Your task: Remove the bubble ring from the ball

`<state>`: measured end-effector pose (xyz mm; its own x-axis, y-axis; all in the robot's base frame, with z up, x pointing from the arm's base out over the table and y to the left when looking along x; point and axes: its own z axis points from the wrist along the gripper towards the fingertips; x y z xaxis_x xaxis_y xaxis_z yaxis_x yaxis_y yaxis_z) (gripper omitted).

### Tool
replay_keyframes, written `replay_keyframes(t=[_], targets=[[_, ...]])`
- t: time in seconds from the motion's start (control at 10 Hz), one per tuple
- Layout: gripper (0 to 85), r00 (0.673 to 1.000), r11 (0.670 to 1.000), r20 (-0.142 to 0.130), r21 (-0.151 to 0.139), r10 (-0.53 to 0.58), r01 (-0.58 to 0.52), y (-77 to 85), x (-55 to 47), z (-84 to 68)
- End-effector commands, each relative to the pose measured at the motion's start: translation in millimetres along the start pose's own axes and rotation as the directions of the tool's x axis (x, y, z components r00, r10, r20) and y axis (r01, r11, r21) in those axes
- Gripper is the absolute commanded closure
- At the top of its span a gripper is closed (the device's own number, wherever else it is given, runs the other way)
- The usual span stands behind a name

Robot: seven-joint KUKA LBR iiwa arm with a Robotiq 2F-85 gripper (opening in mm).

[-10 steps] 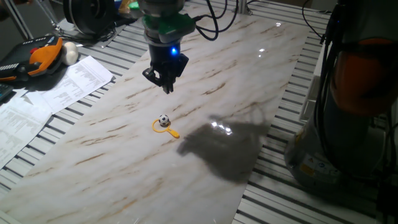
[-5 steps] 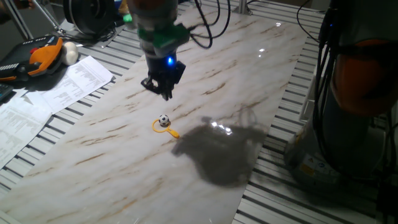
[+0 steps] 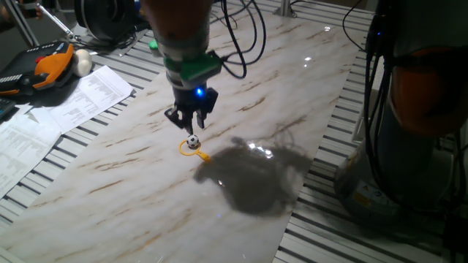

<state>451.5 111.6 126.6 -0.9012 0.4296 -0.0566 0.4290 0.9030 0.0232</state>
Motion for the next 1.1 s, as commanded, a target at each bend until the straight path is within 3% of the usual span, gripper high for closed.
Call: replay_keyframes(t=[0.0, 0.3, 0.6, 0.7, 1.0], targets=[[51.0, 1.000, 1.000, 0.006, -0.003, 0.003, -0.003, 1.4, 0.1, 9.4], [51.0, 1.000, 1.000, 0.015, -0.027, 0.009, -0.009, 3.7, 1.1, 36.5], [51.0, 1.000, 1.000, 0.016, -0.025, 0.009, -0.009, 4.6, 2.7, 54.2], [34.0, 1.000, 1.000, 0.007, -0.026, 0.012, -0.012, 4.9, 2.6, 59.6], [34.0, 1.000, 1.000, 0.021, -0.021, -0.002, 0.003, 2.8, 1.0, 72.5]])
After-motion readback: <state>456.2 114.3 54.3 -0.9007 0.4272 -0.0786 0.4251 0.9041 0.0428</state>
